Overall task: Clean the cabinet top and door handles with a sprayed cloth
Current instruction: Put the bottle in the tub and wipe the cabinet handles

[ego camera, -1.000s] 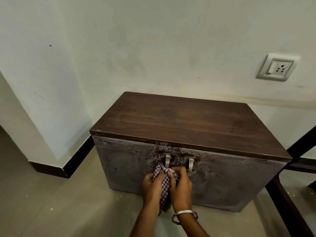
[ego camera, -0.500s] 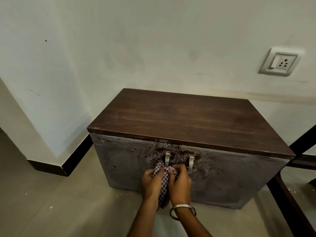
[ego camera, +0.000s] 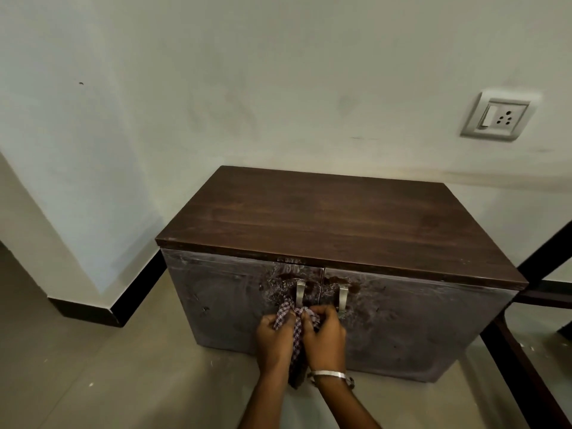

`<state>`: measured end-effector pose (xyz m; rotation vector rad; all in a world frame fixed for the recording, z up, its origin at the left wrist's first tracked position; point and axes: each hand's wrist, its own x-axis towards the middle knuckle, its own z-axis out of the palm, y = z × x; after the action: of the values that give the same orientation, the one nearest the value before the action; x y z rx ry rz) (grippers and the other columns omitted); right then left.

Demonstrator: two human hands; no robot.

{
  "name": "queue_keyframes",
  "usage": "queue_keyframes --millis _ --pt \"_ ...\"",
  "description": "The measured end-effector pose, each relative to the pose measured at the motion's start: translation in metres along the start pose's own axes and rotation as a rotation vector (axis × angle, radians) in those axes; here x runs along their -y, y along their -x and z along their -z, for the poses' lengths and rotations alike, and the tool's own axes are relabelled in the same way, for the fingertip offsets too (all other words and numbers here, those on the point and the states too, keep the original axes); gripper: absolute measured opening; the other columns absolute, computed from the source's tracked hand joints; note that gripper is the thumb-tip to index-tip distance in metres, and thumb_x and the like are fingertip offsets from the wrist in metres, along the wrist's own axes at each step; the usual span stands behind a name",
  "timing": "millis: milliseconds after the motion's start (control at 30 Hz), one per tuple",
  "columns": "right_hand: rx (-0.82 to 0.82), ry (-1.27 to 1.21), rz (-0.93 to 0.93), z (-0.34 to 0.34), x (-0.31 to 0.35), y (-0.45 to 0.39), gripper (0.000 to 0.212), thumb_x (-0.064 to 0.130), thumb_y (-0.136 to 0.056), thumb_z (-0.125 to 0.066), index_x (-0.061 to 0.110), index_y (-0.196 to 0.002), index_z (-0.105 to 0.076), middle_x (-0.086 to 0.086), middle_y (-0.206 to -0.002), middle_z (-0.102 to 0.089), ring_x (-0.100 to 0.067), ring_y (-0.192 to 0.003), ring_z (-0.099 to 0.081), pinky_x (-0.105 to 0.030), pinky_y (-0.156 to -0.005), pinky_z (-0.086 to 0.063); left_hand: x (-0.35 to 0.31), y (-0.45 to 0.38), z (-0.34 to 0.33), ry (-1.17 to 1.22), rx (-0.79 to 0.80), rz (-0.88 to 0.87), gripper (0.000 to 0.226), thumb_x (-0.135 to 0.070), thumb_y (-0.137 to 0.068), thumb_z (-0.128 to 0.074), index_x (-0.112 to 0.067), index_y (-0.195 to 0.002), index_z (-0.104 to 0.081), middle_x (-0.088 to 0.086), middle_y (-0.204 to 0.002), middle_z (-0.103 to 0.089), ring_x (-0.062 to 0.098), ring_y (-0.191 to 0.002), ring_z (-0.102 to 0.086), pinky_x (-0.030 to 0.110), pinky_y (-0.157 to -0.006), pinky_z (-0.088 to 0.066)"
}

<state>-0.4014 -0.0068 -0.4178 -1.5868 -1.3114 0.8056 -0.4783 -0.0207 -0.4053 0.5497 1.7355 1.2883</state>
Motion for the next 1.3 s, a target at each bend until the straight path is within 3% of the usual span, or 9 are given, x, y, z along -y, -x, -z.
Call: queue_keyframes --millis 133,233,400,567,700,900,1000,1133,1300 --pt "0.025 -0.018 0.011 0.012 0.015 0.005 0.006 0.020 -0.092 -0.063 0.019 -0.094 -0.058 0.006 -0.091 -0.065 -0.002 -0.081 -0.060 -0.011 -0.066 -0.047 -0.014 0.015 0.005 0.020 0.002 -0.033 0.010 -0.024 -0.087 -0.067 -0.017 -0.089 -0.060 0.006 -0.091 -0.068 0.016 -0.078 -0.063 0.027 -0.060 -0.049" --pt "0.037 -0.031 0.042 0.026 0.040 0.008 0.007 0.024 -0.091 -0.064 0.022 -0.094 -0.058 0.007 -0.093 -0.066 -0.005 -0.086 -0.063 -0.020 -0.074 -0.053 -0.035 0.028 0.010 0.066 0.027 -0.066 0.018 -0.024 -0.087 -0.067 -0.008 -0.095 -0.062 0.009 -0.092 -0.068 0.017 -0.078 -0.063 0.025 -0.056 -0.045" --pt "0.098 -0.138 0.040 0.060 0.085 0.016 0.019 0.027 -0.089 -0.067 0.025 -0.103 -0.054 0.010 -0.095 -0.064 0.000 -0.085 -0.061 -0.011 -0.071 -0.049 -0.073 0.050 0.020 0.148 0.090 -0.035 0.028 -0.027 -0.085 -0.070 -0.006 -0.100 -0.062 0.015 -0.098 -0.069 0.028 -0.087 -0.066 0.032 -0.067 -0.052" --pt "0.372 -0.272 -0.066 0.092 0.114 0.017 0.064 0.055 -0.063 -0.080 0.019 -0.113 -0.060 0.003 -0.109 -0.068 -0.009 -0.099 -0.066 -0.025 -0.086 -0.053 -0.102 0.074 0.026 0.244 0.115 -0.026 0.031 -0.034 -0.084 -0.071 -0.008 -0.101 -0.064 0.016 -0.095 -0.070 0.033 -0.085 -0.067 0.045 -0.078 -0.057" --pt "0.491 -0.267 0.028 0.125 0.134 0.019 0.057 0.035 -0.075 -0.080 0.021 -0.122 -0.051 0.006 -0.115 -0.065 -0.006 -0.103 -0.065 -0.022 -0.083 -0.055 -0.129 0.093 0.018 0.266 0.145 -0.070 0.025 -0.032 -0.088 -0.066 -0.010 -0.099 -0.063 0.013 -0.095 -0.067 0.030 -0.086 -0.065 0.039 -0.070 -0.055" --pt "0.280 -0.246 0.170 0.165 0.165 0.009 0.044 0.019 -0.082 -0.075 0.021 -0.120 -0.052 0.006 -0.112 -0.063 -0.004 -0.099 -0.063 -0.019 -0.076 -0.055 -0.168 0.123 -0.007 0.154 0.213 -0.236 0.033 -0.037 -0.088 -0.064 -0.011 -0.108 -0.059 0.011 -0.102 -0.066 0.028 -0.090 -0.065 0.045 -0.083 -0.055" --pt "0.171 -0.260 0.198 0.188 0.178 -0.002 0.043 0.018 -0.082 -0.075 0.020 -0.119 -0.054 0.003 -0.112 -0.065 -0.008 -0.100 -0.065 -0.026 -0.083 -0.057 -0.194 0.140 -0.022 0.083 0.281 -0.342 0.029 -0.036 -0.090 -0.063 -0.013 -0.108 -0.058 0.008 -0.103 -0.067 0.023 -0.091 -0.065 0.043 -0.085 -0.055" --pt "0.068 -0.288 0.218 0.227 0.196 -0.016 0.040 0.018 -0.082 -0.074 0.021 -0.117 -0.054 0.005 -0.107 -0.066 -0.012 -0.101 -0.066 -0.024 -0.082 -0.056 -0.225 0.161 -0.046 0.022 0.396 -0.445 0.027 -0.032 -0.092 -0.060 -0.015 -0.112 -0.057 0.006 -0.107 -0.067 0.020 -0.093 -0.066 0.041 -0.086 -0.056" --pt "-0.072 -0.353 0.182 0.287 0.213 -0.031 0.047 0.019 -0.080 -0.074 0.017 -0.123 -0.055 -0.005 -0.116 -0.066 -0.020 -0.105 -0.065 -0.044 -0.094 -0.054 -0.255 0.195 -0.085 -0.034 0.590 -0.456 0.029 -0.038 -0.095 -0.051 -0.021 -0.118 -0.052 0.003 -0.106 -0.067 0.018 -0.092 -0.066 0.035 -0.076 -0.056"
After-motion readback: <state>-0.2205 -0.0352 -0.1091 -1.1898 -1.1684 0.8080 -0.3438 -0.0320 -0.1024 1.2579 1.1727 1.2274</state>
